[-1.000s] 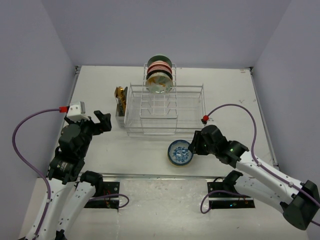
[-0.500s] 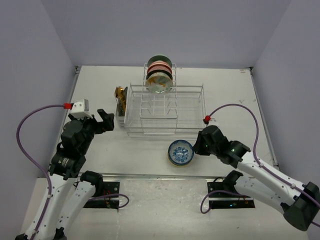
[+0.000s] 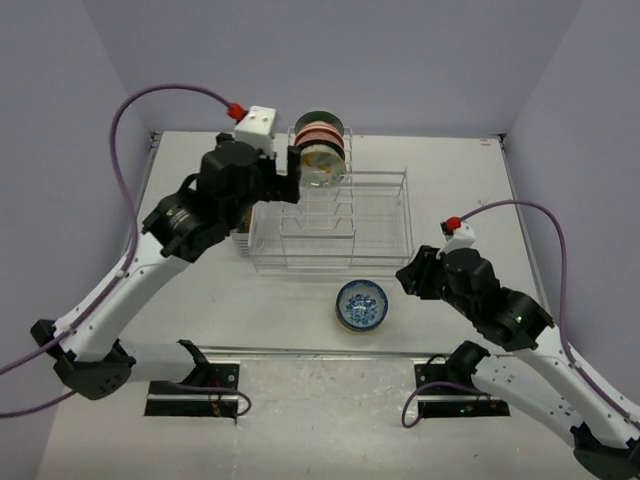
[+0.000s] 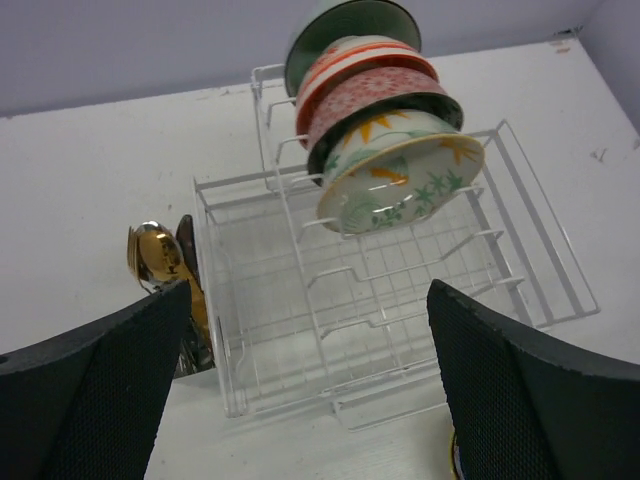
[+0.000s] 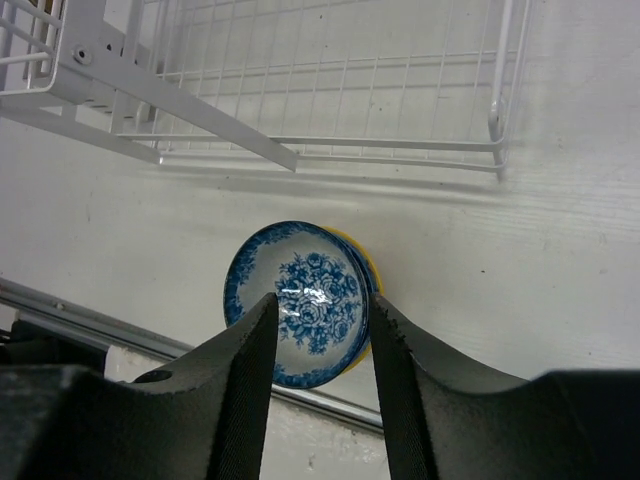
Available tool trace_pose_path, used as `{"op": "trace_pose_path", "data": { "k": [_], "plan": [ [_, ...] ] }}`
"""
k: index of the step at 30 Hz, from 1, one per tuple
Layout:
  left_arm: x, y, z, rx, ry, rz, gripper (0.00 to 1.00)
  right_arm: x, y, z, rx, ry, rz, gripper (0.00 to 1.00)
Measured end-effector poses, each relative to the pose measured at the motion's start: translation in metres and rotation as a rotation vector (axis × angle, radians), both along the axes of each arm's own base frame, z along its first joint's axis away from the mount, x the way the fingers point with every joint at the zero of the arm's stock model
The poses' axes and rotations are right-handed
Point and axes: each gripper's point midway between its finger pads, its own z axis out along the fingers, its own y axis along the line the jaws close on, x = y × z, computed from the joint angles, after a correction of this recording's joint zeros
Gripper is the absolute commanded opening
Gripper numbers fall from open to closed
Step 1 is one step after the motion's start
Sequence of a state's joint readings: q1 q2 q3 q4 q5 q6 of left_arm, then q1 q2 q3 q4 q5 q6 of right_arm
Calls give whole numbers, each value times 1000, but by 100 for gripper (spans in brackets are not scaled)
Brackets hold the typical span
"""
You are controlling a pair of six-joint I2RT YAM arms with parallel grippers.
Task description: Unload the bowls from the dish rack
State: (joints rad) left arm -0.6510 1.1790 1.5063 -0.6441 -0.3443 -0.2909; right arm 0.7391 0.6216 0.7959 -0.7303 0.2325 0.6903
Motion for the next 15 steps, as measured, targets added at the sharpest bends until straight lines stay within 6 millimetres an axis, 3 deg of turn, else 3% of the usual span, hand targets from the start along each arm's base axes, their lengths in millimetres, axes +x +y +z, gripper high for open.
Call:
{"op": "trace_pose_path", "data": {
  "k": [3, 5, 12, 15],
  "plan": [
    [-2, -51, 8, 119, -26, -42, 100, 0, -5, 4, -23, -12, -3, 45],
    [0, -70, 2, 210, -37, -51, 100, 1, -7, 9, -31, -25, -4, 45],
    [35, -78, -47, 538, -18, 28, 92, 1, -13, 24, -39, -72, -9, 49],
    [46, -83, -55, 615, -25, 38, 89, 1, -14, 25, -44, -76, -7, 53]
  ]
}}
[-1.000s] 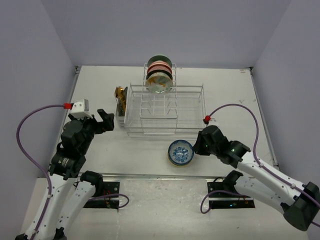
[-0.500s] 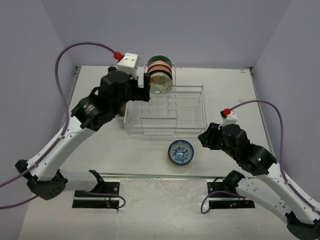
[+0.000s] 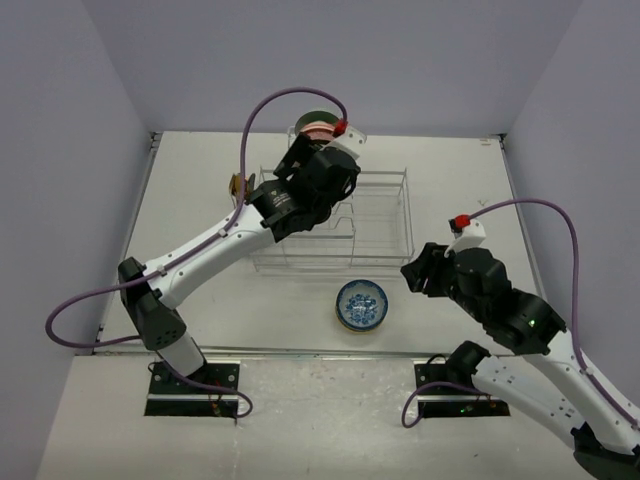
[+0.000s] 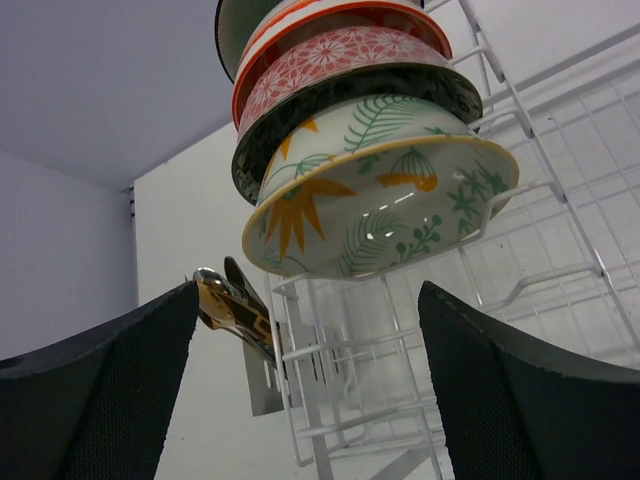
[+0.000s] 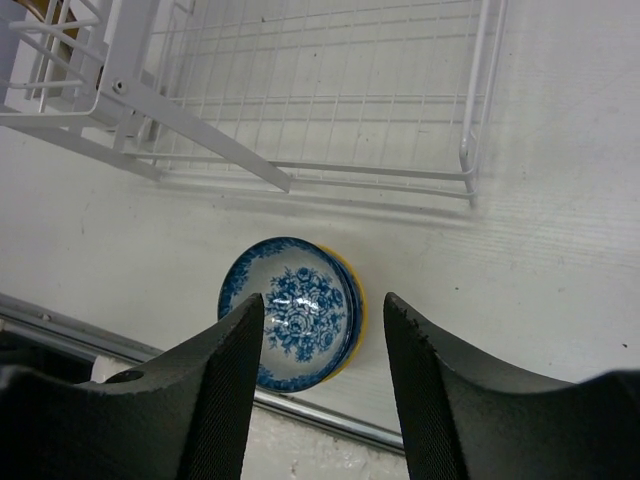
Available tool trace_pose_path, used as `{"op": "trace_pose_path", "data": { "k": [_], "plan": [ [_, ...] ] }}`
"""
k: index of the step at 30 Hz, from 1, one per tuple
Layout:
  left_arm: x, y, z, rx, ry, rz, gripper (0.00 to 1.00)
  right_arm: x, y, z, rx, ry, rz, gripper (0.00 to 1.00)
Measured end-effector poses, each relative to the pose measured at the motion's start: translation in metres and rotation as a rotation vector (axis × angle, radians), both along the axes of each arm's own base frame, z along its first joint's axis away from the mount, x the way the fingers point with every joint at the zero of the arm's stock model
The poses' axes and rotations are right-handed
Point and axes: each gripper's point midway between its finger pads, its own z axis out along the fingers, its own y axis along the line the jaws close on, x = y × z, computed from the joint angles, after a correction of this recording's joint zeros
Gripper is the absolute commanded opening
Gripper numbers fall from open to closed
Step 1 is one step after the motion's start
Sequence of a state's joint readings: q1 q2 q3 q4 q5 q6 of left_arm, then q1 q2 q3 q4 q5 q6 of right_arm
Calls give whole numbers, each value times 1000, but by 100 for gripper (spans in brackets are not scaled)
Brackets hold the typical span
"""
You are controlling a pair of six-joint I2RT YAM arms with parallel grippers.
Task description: Unload the bowls from the dish rack
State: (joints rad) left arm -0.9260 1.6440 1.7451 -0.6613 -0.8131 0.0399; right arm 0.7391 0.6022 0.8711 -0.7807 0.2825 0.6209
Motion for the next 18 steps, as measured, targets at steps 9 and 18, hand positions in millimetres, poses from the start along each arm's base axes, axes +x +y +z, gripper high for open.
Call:
{"op": "trace_pose_path", "data": {
  "k": [9, 18],
  "plan": [
    [14, -8, 20, 53, -66, -13, 68, -2, -3, -2, -17, 1, 3, 55],
    [31, -16, 21, 76, -78, -15, 59, -2, -6, -1, -18, -6, -6, 55]
  ]
}}
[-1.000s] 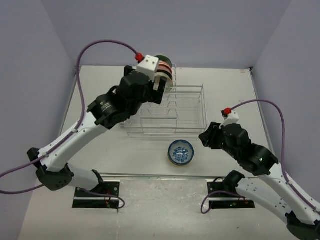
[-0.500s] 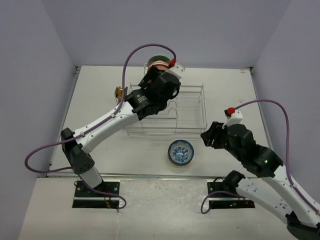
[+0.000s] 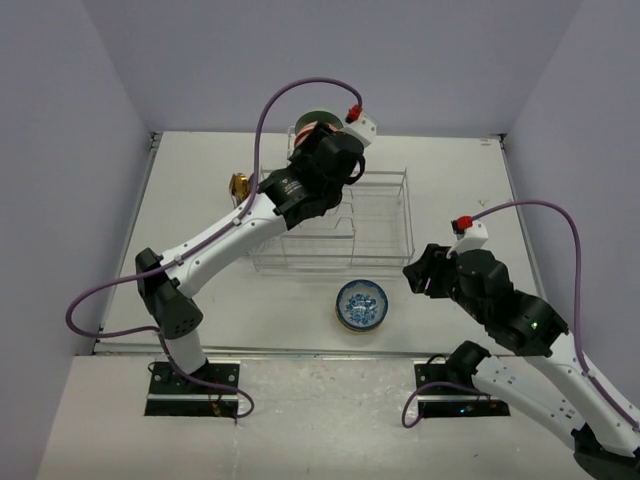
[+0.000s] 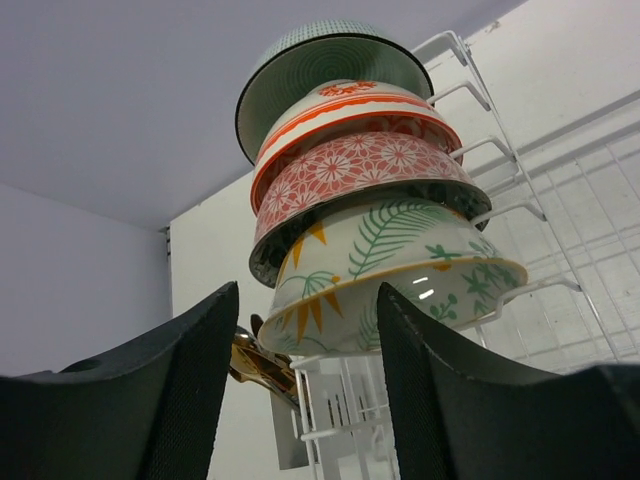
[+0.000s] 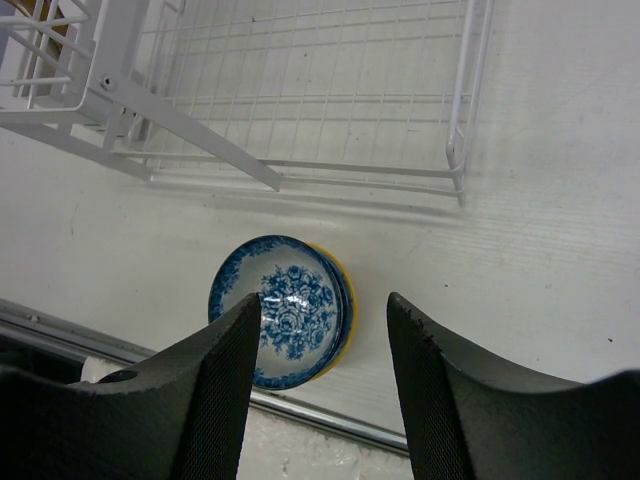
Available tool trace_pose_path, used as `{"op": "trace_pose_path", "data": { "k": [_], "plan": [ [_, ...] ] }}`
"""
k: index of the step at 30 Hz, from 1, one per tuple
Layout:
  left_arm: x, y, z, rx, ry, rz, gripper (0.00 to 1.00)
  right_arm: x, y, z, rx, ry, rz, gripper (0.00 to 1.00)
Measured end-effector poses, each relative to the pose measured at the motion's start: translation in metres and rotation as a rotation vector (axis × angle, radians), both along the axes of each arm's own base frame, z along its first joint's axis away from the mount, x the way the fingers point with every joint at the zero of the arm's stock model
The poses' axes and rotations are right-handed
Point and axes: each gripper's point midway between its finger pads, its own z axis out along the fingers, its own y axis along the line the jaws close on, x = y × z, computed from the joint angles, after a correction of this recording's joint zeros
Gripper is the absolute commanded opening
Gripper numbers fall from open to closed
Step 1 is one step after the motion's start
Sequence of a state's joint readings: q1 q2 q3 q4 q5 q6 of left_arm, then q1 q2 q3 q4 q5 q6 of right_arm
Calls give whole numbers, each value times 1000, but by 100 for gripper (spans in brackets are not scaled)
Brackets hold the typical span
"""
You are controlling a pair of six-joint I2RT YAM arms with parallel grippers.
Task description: Unload the bowls from the dish rack
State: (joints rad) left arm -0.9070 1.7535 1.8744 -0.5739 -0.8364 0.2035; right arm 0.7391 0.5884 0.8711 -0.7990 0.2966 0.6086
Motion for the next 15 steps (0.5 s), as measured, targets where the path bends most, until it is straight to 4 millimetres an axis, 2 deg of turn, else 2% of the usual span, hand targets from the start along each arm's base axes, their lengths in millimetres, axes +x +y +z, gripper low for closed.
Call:
{"op": "trace_pose_path", "data": {
  "k": [6, 7, 11, 14, 15],
  "plan": [
    [16, 5, -17, 22, 31, 16, 44, 0, 0, 0, -1, 2, 0, 55],
    [18, 6, -18, 22, 34, 17, 40, 0, 0, 0, -1, 2, 0, 55],
    [20, 9, -20, 40, 45, 16, 35, 0, 0, 0, -1, 2, 0, 54],
    [20, 11, -20, 57, 45, 17, 28, 0, 0, 0, -1, 1, 1, 53],
    [20, 13, -20, 60, 44, 23, 20, 0, 0, 0, 0, 1, 2, 53]
  ]
}}
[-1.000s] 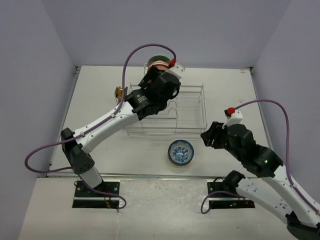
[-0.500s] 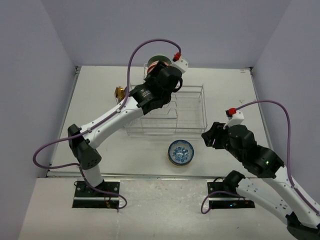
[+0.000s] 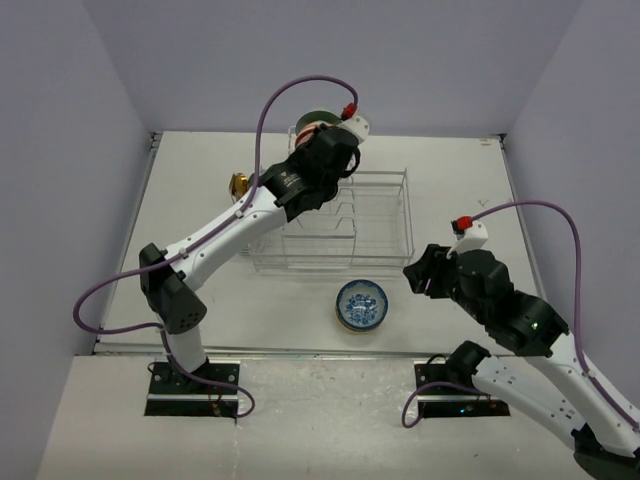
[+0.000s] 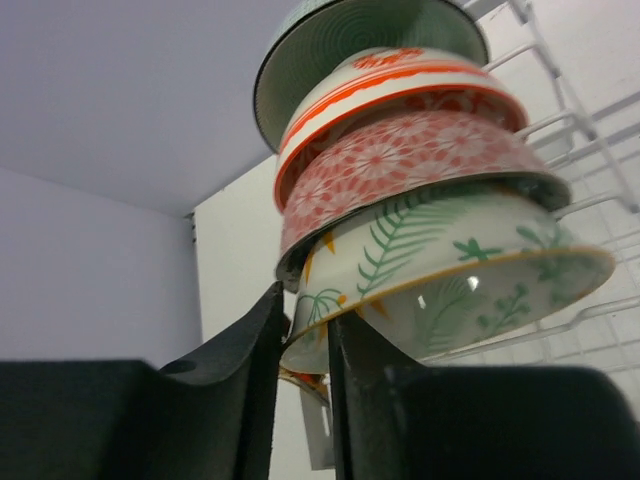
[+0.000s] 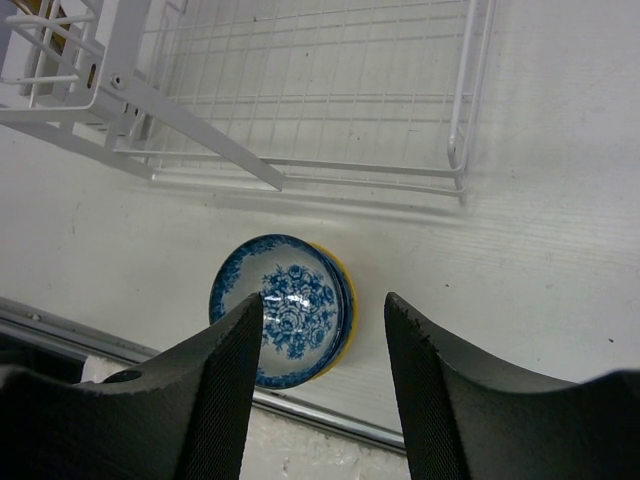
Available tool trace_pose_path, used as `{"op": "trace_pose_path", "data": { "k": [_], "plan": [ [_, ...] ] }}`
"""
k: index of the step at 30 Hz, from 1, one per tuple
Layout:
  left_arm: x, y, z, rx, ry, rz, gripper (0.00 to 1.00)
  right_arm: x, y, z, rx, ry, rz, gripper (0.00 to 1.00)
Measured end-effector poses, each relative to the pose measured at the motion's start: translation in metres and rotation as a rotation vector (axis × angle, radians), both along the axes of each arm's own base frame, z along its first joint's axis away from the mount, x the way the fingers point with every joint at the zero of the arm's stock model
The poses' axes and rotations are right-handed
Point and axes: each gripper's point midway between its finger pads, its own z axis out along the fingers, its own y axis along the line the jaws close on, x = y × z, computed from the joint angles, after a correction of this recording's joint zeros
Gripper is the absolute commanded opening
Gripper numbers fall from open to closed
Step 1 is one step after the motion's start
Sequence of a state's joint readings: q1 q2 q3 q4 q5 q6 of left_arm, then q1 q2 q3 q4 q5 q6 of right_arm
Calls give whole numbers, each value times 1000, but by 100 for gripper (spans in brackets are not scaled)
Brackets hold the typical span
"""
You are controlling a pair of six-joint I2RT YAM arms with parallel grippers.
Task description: Unload the bowls from the dish rack
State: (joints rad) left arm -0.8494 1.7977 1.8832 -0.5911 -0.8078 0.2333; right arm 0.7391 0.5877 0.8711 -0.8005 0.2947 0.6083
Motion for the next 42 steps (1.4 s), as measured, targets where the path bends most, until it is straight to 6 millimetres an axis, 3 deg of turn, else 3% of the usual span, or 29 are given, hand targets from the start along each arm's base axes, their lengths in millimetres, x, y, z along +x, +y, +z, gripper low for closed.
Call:
{"op": "trace_pose_path", "data": {
  "k": [7, 13, 30, 34, 42],
  "plan": [
    [3, 9, 3, 27, -9, 25, 0, -4, -3, 8, 25, -27, 4, 52],
    [3, 10, 3, 23, -21, 31, 0, -5, -3, 19, 44, -52, 10, 52],
    [-11, 19, 7, -115, -123, 6, 0, -7, -1, 19, 44, -49, 27, 52],
    [-17, 19, 20, -180, -156, -15, 0, -7, -1, 19, 44, -50, 28, 52],
    [-35, 25, 69, -346, -242, -50, 0, -5, 1, 17, 36, -41, 28, 52]
  ]
}}
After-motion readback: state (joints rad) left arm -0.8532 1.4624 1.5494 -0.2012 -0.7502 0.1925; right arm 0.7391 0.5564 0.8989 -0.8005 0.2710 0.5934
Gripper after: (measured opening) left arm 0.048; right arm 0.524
